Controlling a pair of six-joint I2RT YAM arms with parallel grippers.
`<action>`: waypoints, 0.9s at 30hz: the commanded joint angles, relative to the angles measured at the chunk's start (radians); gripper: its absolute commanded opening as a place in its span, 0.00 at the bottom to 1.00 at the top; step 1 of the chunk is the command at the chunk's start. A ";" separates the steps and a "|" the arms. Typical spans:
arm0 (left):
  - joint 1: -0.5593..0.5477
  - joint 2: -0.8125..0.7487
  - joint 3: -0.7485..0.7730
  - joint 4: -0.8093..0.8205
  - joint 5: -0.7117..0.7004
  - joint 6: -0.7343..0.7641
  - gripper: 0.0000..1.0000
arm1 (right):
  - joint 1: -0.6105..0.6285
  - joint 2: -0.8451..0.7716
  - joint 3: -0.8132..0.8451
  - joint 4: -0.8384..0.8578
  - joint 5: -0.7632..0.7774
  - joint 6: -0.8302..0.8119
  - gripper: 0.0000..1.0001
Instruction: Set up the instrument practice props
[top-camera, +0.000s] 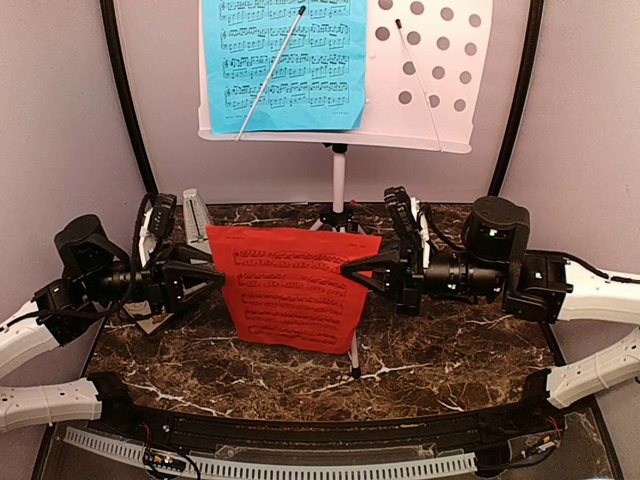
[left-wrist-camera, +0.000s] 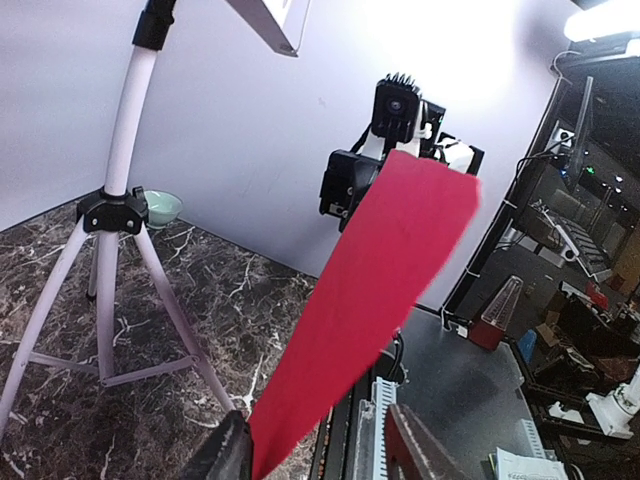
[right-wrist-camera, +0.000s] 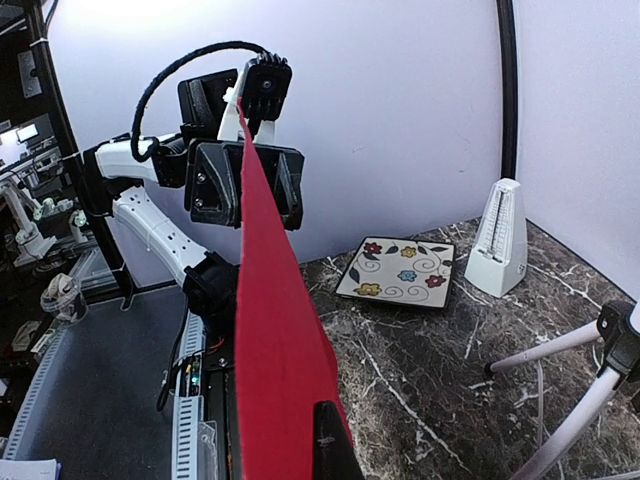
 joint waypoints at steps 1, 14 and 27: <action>-0.038 0.011 -0.047 0.071 -0.081 0.053 0.50 | -0.003 0.008 0.072 -0.080 -0.009 -0.026 0.00; -0.090 0.054 -0.073 0.131 -0.141 0.142 0.51 | -0.004 0.024 0.165 -0.170 -0.061 -0.043 0.00; -0.090 0.012 -0.085 0.122 -0.155 0.149 0.22 | -0.003 -0.002 0.184 -0.201 -0.071 -0.063 0.00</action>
